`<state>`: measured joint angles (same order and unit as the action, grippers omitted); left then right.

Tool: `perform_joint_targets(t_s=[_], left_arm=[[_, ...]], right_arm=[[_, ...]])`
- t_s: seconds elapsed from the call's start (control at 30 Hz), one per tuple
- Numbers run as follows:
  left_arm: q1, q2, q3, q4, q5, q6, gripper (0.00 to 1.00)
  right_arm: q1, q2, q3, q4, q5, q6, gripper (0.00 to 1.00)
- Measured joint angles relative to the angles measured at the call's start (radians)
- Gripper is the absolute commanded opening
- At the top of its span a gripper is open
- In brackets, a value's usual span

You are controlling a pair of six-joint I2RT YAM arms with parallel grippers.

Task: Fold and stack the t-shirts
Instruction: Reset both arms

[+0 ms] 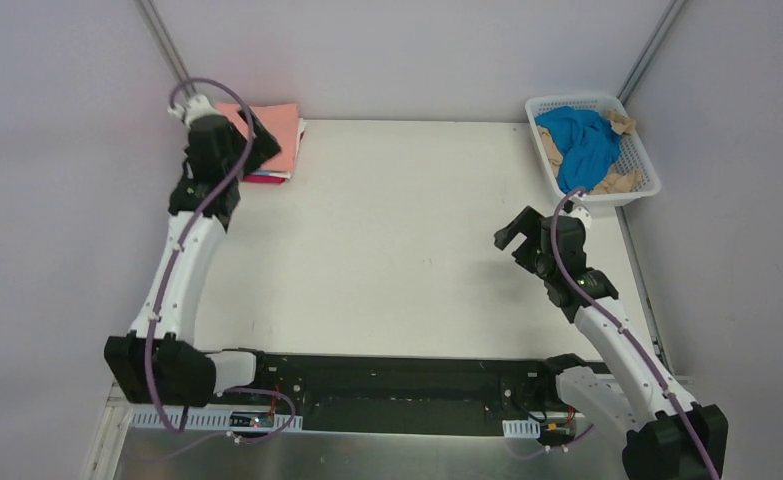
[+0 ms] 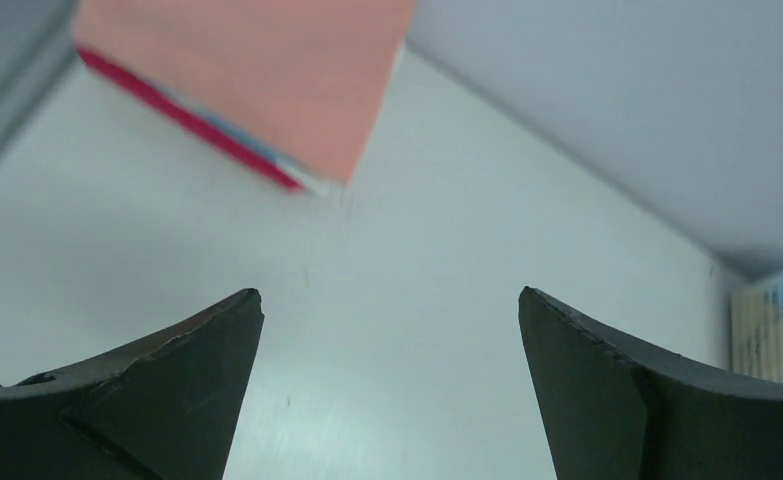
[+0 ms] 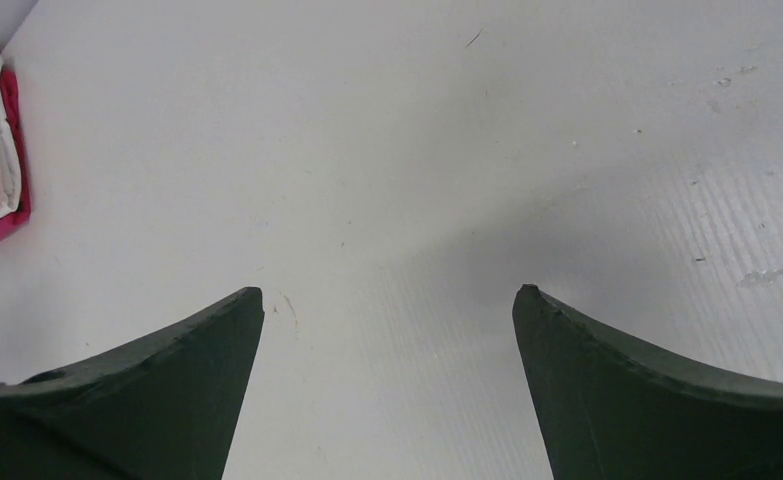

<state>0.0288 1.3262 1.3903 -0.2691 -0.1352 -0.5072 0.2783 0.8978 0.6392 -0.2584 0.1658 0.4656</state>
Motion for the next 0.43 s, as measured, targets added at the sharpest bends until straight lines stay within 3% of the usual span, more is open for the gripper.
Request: perform_joint_targets(t_s=[0.13,0.23,0.3,0.43], left_arm=[[-0.180,-0.208,-0.384,-0.018,-0.030,-0.064,0.99],[-0.213,-0.317,-0.607,-0.054,-0.018,-0.098,0.99],[-0.212,-0.403,-0.720,-0.082,0.002,-0.117,0.99],[-0.212,-0.529,-0.780,-0.093,0.026,-0.133,0.99]], right_arm=[[0.000,-0.076,-0.040,-0.002,0.020,0.022,1.00],[0.000,-0.118,-0.077,-0.013,0.031,0.030,1.00],[0.000,-0.134,-0.092,-0.019,0.035,0.032,1.00],[0.000,-0.138,-0.103,-0.025,0.041,0.032,1.00]])
